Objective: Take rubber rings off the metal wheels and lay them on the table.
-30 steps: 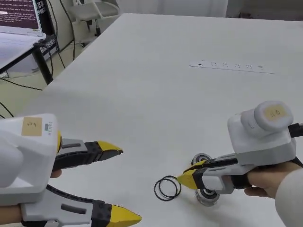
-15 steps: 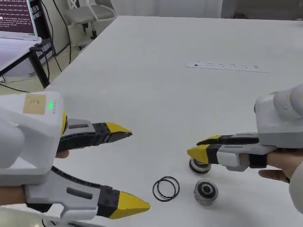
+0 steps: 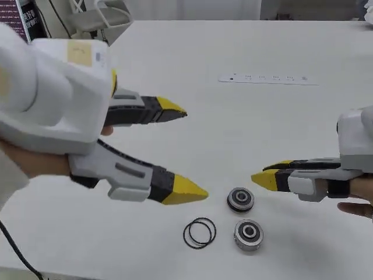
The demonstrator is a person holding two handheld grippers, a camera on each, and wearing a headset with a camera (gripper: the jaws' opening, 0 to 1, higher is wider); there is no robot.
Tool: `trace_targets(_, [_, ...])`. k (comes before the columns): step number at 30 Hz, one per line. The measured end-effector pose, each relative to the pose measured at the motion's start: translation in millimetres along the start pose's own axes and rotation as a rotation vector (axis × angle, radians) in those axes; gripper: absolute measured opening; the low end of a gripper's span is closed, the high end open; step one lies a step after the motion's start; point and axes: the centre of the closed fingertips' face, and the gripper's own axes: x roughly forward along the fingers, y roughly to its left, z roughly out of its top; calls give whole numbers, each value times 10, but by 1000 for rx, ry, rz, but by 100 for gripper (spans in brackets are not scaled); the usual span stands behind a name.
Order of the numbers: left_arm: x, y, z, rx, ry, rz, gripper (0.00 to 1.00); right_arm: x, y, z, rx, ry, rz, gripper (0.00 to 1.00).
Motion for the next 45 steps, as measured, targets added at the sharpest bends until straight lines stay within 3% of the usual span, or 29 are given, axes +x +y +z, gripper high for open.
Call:
trace_targets(6, [295,153,156,40,-19,-36,69,40,6,-170,-36,68,16,23])
trace_targets(13, [653,186,62,59,-37,-50,56,100,55,-308,-95,122,50,26])
trace_targets(16, [805,122,-16,32,-66,-65,53,122,69,-351,-109,137,58,27])
trace_targets(18, [905,73,-129,7,-64,-73,51,139,61,-384,-117,147,58,27])
trace_targets(25, [1176,-46,-650,-66,15,-39,42,205,69,-479,-163,172,79,30])
trace_targets(28, [1227,-154,-846,-105,65,-81,40,216,71,-470,-180,164,83,30])
trace_targets(32, [1272,-191,-938,-93,83,-86,32,235,69,-458,-194,161,79,29])
trace_targets(45, [1298,-213,-978,-153,78,-94,15,270,54,-467,-252,164,64,22])
